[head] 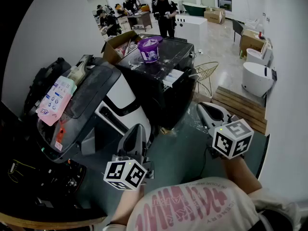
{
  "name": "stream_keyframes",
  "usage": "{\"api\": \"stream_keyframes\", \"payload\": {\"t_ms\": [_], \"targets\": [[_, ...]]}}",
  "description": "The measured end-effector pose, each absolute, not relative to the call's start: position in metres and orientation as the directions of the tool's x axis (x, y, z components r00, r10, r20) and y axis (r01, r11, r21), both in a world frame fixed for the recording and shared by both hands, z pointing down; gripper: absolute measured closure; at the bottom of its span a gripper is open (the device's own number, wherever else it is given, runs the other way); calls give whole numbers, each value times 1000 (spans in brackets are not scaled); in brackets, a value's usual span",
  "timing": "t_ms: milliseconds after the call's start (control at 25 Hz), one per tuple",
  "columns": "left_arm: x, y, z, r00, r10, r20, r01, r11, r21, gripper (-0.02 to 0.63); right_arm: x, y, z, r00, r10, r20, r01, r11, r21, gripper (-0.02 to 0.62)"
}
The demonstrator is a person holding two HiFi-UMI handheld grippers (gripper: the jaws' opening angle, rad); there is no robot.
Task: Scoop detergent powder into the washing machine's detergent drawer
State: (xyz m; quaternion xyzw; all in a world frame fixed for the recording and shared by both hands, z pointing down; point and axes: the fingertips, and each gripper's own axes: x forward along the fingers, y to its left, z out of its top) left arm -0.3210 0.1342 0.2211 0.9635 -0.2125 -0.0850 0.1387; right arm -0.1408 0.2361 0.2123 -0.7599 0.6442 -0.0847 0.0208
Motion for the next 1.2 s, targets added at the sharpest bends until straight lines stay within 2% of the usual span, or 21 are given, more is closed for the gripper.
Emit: {"api": "stream_keyframes", "payload": {"t_ms": [720, 1040, 1200], "targets": [[-384, 152, 237, 918, -380, -113, -329, -889, 319, 606, -214, 259, 236, 197, -970, 146, -969, -215, -125, 597], [-383, 146, 261, 923, -378, -68, -320, -855, 407, 606, -212, 242, 258, 178, -969, 169, -958, -210, -197, 597], [-369, 133, 264, 916, -397, -54, -345, -850, 398, 606, -198, 226, 266, 150, -970, 190, -960, -189, -205, 597]]}}
